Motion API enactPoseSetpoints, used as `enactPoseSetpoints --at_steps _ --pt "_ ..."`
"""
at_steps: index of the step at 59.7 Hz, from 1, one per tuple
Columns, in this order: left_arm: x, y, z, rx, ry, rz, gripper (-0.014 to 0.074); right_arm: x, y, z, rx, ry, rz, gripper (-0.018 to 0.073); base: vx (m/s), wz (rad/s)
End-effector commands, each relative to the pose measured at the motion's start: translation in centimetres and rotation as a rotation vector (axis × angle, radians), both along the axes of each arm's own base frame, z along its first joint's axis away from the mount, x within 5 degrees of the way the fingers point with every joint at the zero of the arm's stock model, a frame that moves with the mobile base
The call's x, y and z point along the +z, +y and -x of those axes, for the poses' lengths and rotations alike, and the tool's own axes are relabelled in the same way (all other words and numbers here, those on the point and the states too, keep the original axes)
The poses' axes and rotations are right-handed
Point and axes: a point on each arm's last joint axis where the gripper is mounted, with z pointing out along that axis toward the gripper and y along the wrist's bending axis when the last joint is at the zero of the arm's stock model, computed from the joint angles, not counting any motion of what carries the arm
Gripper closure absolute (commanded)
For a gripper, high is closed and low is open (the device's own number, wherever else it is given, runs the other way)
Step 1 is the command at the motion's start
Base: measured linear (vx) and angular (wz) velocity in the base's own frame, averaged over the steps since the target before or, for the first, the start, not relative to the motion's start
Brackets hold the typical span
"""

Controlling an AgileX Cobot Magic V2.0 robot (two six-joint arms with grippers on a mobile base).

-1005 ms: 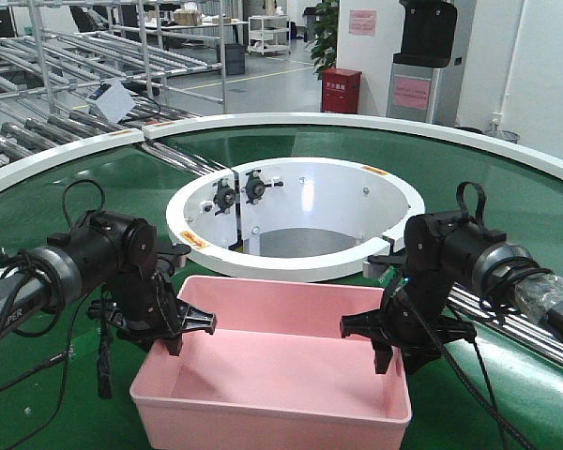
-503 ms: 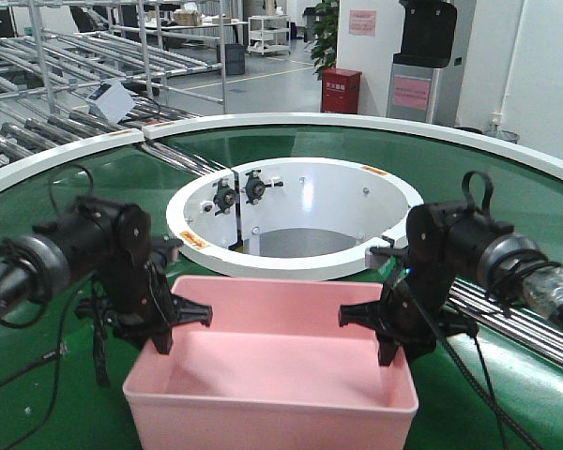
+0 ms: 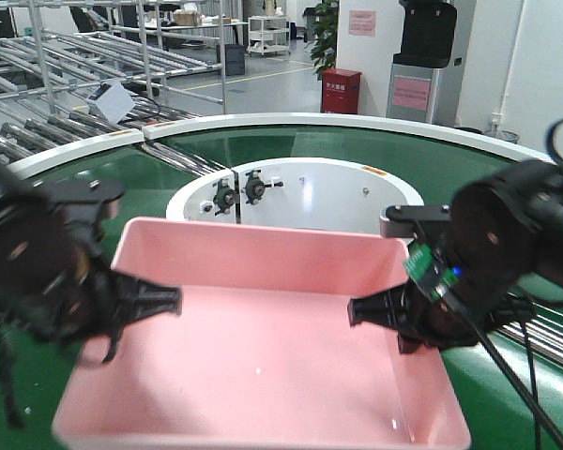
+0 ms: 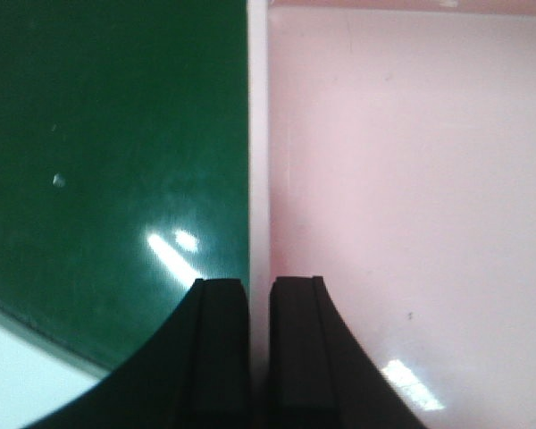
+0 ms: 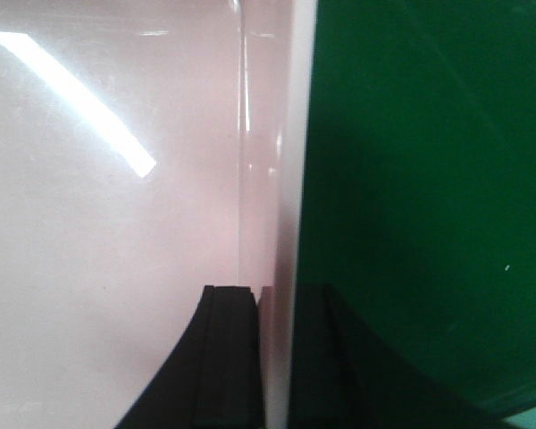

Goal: Grab pink bin and stack on right shelf
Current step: 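Close both grippers on the bin walls and lift the bin, then hold the pink bin with both grippers while the base drives to the shelf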

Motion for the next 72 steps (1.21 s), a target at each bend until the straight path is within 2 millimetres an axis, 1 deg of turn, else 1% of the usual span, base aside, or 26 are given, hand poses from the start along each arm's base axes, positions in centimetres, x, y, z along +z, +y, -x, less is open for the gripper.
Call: enactPoseSetpoints --at_steps 1,7,9,10,13,17,23,33,40,47,72 --pt "2.4 1.5 3.6 0.023 -0.197 0.089 0.0558 2.3 -0.8 2.3 0.023 -0.147 0.013 0.0568 0.00 0.00" --pt "0.7 2.2 6.1 0.032 -0.195 0.123 0.0558 1.8 -1.1 4.1 0.026 -0.137 0.014 0.0567 0.00 0.00" --pt "0.6 2.3 6.8 0.027 -0.197 0.135 0.0558 1.4 -1.2 4.6 0.019 -0.127 0.012 0.0566 0.00 0.00" --pt "0.0 2.4 7.2 0.023 -0.187 0.136 0.0558 1.3 -1.3 4.9 0.016 -0.124 0.010 0.0566 0.00 0.00" --pt "-0.8 2.4 8.1 0.007 -0.178 0.146 0.0558 1.2 -1.3 5.6 0.019 -0.123 0.011 0.0565 0.00 0.00" --pt "-1.7 2.5 9.1 -0.007 -0.164 0.154 0.0558 1.2 -1.3 6.5 0.031 -0.123 0.010 0.0564 0.00 0.00" --pt "-2.2 2.5 9.9 -0.024 -0.154 0.161 0.0558 1.5 -1.1 7.7 0.041 -0.120 -0.001 0.0564 0.00 0.00" --pt "-1.5 2.2 10.3 -0.060 -0.188 0.194 0.0558 3.0 -0.6 9.5 0.074 -0.162 -0.041 0.0562 0.00 0.00" --pt "-1.1 2.1 10.4 -0.079 -0.215 0.223 0.0558 3.7 -1.0 10.2 0.063 -0.177 -0.060 0.0561 0.00 0.00" --pt "-0.9 1.9 10.3 -0.097 -0.239 0.247 0.0558 4.0 -1.3 10.4 0.057 -0.184 -0.061 0.0561 0.00 0.00" --pt "-0.9 1.8 10.3 -0.099 -0.240 0.249 0.0558 3.8 -1.4 10.6 0.049 -0.161 -0.046 0.0561 0.00 0.00"
